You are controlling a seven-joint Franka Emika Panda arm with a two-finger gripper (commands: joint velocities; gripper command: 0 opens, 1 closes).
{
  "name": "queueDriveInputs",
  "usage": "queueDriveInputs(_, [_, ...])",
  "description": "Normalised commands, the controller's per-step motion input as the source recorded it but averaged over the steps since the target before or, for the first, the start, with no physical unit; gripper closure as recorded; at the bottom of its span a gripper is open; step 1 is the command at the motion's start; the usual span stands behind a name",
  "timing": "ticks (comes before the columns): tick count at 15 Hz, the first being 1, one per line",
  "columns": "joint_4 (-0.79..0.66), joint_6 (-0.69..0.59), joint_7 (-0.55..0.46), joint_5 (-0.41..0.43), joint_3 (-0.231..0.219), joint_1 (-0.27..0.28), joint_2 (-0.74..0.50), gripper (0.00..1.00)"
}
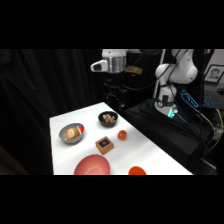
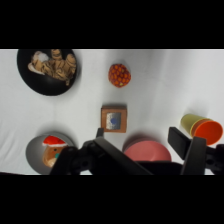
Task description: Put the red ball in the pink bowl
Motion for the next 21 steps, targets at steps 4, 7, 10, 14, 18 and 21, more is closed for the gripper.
queueDriveInputs(4, [-0.02,0.04,0.0,0.013,0.0,-0.011,-0.03,0.0])
queueDriveInputs(7, [-0.11,0.12,0.0,0.01,-0.016,-0.026,-0.1,0.0])
queueDriveInputs(10, [-0.19,0.22,0.01,0.03,-0.029,-0.04,-0.12,0.0])
queueDriveInputs(14, [-0.26,0.31,0.1,-0.035,-0.023,-0.048,-0.13,0.0])
queueDriveInputs(18, [-0.28,0.29,0.1,-0.041,-0.024,-0.042,-0.15,0.0])
queueDriveInputs(21, [-0.25,0.28,0.1,-0.032,-0.025,-0.042,-0.14,0.0])
